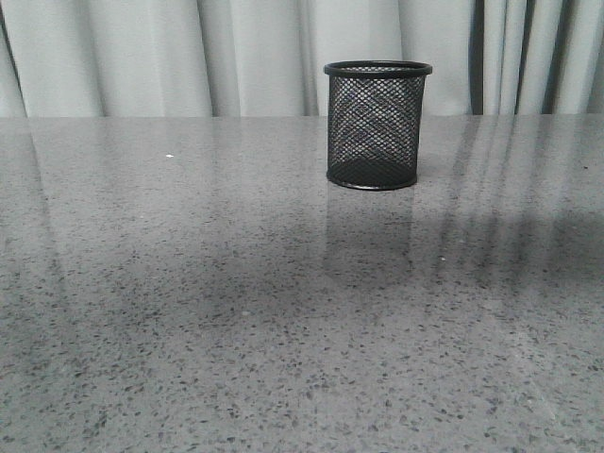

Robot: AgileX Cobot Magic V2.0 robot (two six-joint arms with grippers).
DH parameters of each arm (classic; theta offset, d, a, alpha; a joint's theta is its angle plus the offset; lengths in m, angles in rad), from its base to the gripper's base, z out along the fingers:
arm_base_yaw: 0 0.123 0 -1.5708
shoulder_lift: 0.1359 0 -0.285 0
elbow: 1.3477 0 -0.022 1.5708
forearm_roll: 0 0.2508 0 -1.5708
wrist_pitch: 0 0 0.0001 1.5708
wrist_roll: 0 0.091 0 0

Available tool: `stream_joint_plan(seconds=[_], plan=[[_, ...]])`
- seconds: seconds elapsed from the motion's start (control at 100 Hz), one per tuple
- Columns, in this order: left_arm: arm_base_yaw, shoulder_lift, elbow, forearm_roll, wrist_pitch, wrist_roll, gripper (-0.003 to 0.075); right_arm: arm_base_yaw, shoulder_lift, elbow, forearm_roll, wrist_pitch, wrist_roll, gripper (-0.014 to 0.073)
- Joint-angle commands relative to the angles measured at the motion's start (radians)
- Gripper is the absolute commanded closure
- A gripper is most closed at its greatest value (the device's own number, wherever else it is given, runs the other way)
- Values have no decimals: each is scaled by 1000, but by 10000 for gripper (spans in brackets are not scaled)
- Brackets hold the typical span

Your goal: Put scissors into bucket

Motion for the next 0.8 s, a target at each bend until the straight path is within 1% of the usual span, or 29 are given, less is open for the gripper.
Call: stream_joint_plan(seconds=[0.0,0.21,0.26,0.33,0.38,0.4,0.41,0.42,0.51,0.53,0.57,0.61,0.67,0.79], plan=[[-9,-31,-34,-5,-89,-16,724,6,3,-37,75,16,-14,157],[-9,-17,-34,-5,-99,-16,724,53,20,-58,79,16,-41,160],[-9,-16,-34,-5,-99,-16,724,65,24,-72,81,15,-41,179],[-9,-13,-34,-5,-103,-16,724,77,35,-85,79,15,-41,264],[-9,-13,-34,-5,-103,-16,724,80,40,-89,76,17,-41,358],[-9,-13,-34,-5,-105,-16,724,80,43,-91,76,17,-41,382],[-9,-13,-34,-5,-105,-16,724,80,43,-89,76,17,-41,419],[-9,-13,-34,-5,-105,-16,724,80,43,-89,76,17,-41,419],[-9,-13,-34,-5,-108,-16,720,80,49,-91,76,15,-41,571],[-9,-13,-34,-5,-108,-16,719,80,51,-91,76,15,-41,589],[-9,-13,-34,-11,-111,-16,704,80,51,-91,76,15,-41,637],[-9,-13,-34,-15,-115,-16,680,80,51,-93,76,15,-41,666],[-9,-17,-34,-23,-122,-16,636,80,51,-95,76,15,-41,665],[-9,-29,-37,-23,-129,-16,523,80,52,-95,76,3,-41,664]])
